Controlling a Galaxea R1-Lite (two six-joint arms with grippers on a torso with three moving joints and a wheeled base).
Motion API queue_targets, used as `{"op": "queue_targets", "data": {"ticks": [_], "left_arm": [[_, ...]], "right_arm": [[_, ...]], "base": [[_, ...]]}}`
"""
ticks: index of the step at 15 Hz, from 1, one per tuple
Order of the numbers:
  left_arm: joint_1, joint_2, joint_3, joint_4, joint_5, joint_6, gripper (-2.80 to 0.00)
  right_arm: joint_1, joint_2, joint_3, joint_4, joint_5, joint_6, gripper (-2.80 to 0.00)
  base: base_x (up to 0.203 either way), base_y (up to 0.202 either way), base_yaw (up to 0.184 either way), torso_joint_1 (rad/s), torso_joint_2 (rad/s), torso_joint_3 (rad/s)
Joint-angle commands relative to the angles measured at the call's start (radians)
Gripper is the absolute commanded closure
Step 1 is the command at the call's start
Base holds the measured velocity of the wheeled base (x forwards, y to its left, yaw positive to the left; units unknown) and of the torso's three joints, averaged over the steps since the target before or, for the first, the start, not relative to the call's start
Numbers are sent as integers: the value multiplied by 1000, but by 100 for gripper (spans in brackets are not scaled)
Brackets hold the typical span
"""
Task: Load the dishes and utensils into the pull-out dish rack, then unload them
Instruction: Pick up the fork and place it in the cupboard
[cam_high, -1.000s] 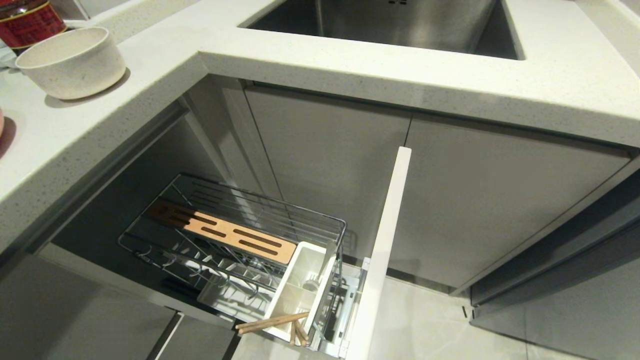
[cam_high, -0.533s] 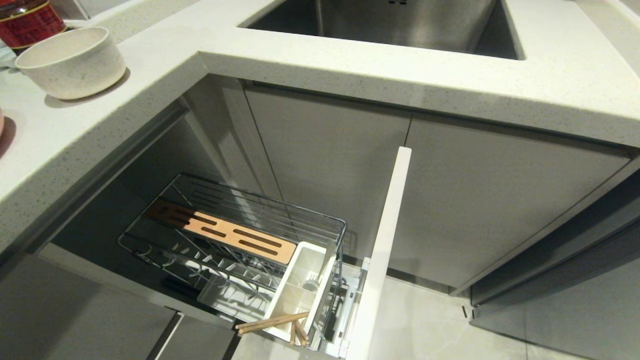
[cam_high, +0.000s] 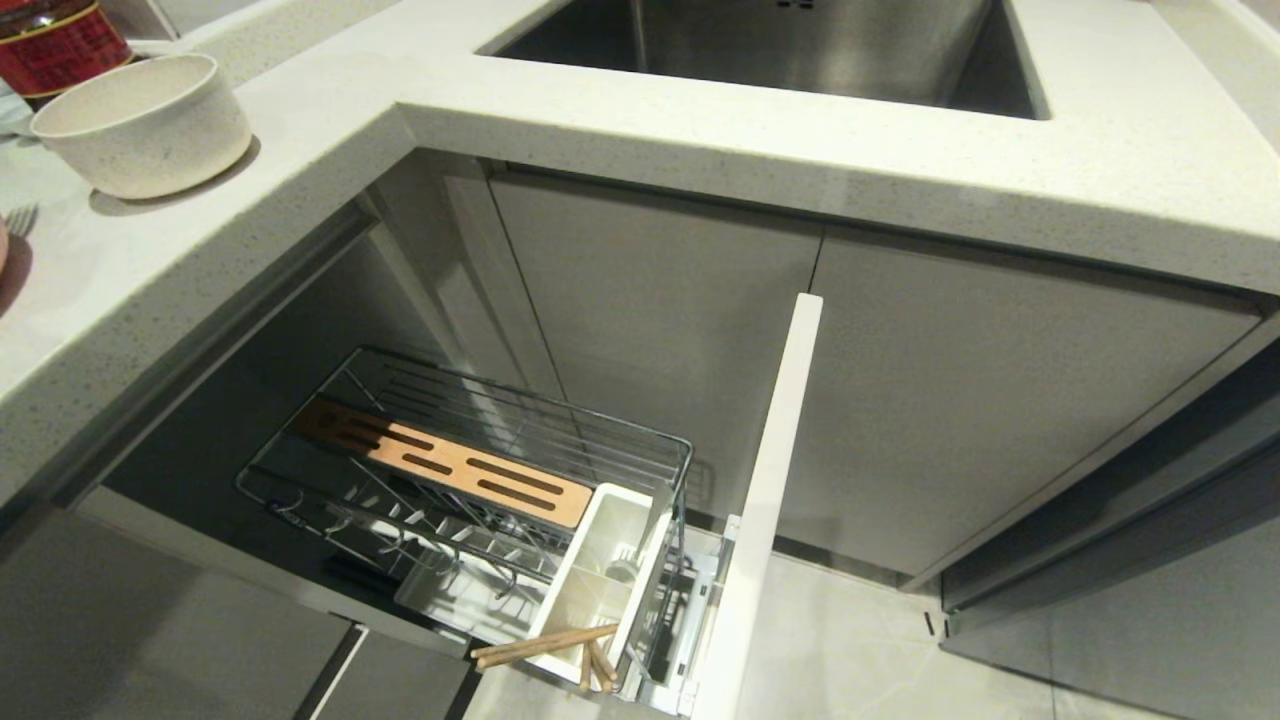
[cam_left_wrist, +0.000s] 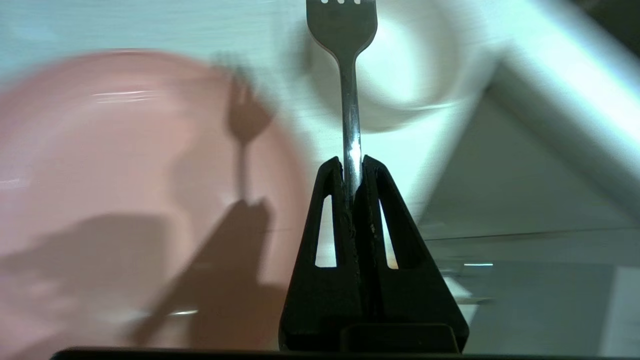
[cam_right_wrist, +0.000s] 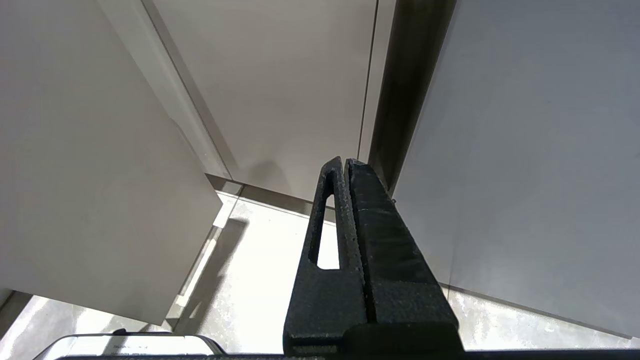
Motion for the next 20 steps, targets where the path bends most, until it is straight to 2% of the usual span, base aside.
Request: {"op": "queue_targets", "data": {"ticks": [1, 4, 6, 10, 13, 15, 18, 20], "left_arm": [[-229, -77, 10, -48, -3, -240, 0], [-550, -130, 68, -89, -2, -351, 0], [-683, -137, 122, -101, -3, -372, 0], [-903, -86, 197, -68, 24, -351, 0], [-1023, -24, 207, 27, 152, -273, 0], [-1137, 18, 207, 95, 278, -232, 0], [-1252, 96, 215, 171, 436, -216, 0], [-1294, 151, 230, 211, 517, -217, 0]], "right_arm": [[0, 1, 26, -1, 0, 0, 0], [0, 1, 26, -1, 0, 0, 0], [0, 1, 27, -1, 0, 1, 0], [0, 1, 26, -1, 0, 0, 0], [0, 1, 26, -1, 0, 0, 0], [0, 1, 26, -1, 0, 0, 0], [0, 1, 26, -1, 0, 0, 0], [0, 1, 26, -1, 0, 0, 0]], "base": [[0, 0, 0, 0, 0, 0], [0, 0, 0, 0, 0, 0], [0, 0, 0, 0, 0, 0], [0, 0, 0, 0, 0, 0], [0, 0, 0, 0, 0, 0], [0, 0, 0, 0, 0, 0], [0, 0, 0, 0, 0, 0], [0, 0, 0, 0, 0, 0]]}}
